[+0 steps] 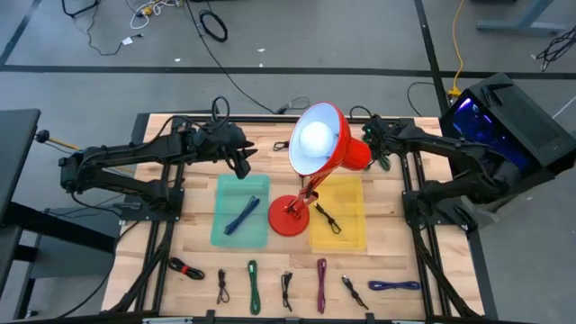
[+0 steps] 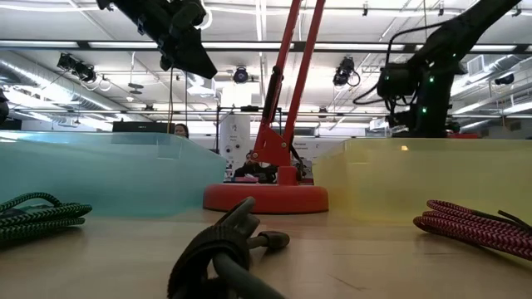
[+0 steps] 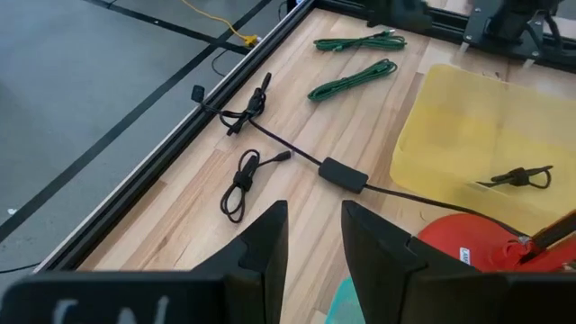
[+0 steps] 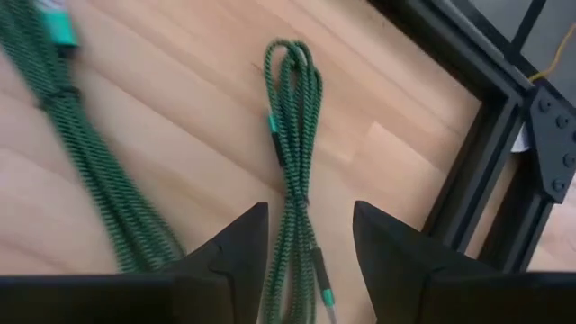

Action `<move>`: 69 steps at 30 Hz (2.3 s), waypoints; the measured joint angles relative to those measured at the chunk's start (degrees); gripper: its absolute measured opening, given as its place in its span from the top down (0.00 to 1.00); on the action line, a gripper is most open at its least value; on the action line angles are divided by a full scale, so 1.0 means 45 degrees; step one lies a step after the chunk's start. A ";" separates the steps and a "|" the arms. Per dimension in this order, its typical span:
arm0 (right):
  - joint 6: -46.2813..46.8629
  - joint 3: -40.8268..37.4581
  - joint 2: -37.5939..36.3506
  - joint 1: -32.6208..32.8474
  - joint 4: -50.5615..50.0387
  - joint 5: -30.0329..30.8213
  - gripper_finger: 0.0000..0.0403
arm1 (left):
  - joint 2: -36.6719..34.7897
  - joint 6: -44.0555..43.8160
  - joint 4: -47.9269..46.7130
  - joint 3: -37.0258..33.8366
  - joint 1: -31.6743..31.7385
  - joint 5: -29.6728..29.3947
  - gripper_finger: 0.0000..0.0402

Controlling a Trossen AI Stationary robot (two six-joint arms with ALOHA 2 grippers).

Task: Pick & Place USB Port
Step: Put the right green patterned charger cable into the blue bin

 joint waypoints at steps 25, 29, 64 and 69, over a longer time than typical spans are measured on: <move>-0.1280 0.0000 0.2587 -0.1048 0.1529 -0.0402 0.74 | 0.0005 -0.0184 -0.0314 -0.0003 -0.0005 0.0208 0.72; -0.1338 0.0000 0.2587 -0.0997 0.1437 -0.0413 0.85 | 0.0005 -0.0267 -0.0491 -0.0005 -0.0005 0.0208 0.72; -0.0168 0.2540 -0.2963 0.3503 0.1795 -0.4341 1.00 | 0.0005 -0.0345 0.1309 -0.0010 0.0000 0.1549 0.72; -0.0280 0.2540 -0.3096 0.5609 0.3723 -0.4116 1.00 | 0.0005 -0.0326 0.2776 -0.0005 -0.0009 0.2497 0.72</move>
